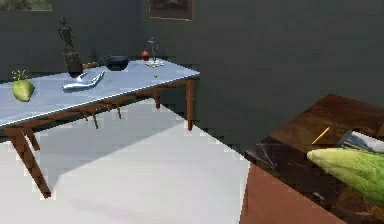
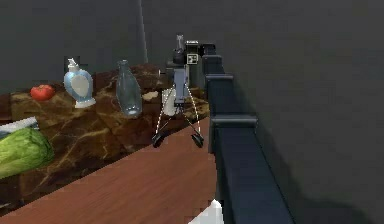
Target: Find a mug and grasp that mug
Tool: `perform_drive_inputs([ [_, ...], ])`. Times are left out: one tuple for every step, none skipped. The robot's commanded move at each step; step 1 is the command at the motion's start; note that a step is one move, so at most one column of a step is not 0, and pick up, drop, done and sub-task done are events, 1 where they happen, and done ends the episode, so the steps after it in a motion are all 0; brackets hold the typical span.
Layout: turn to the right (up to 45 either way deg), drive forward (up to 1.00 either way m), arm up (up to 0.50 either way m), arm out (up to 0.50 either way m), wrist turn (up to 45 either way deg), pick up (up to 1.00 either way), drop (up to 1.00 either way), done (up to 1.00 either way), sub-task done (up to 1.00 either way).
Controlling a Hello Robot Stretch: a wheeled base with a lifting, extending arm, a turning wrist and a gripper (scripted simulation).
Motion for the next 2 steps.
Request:
perform_drive_inputs([
  [0.0, 0.0, 0.0, 0.0, 45.0, 0.0, 0.0, 0.0, 0.0],
  [0.0, 0.0, 0.0, 0.0, 45.0, 0.0, 0.0, 0.0, 0.0],
])
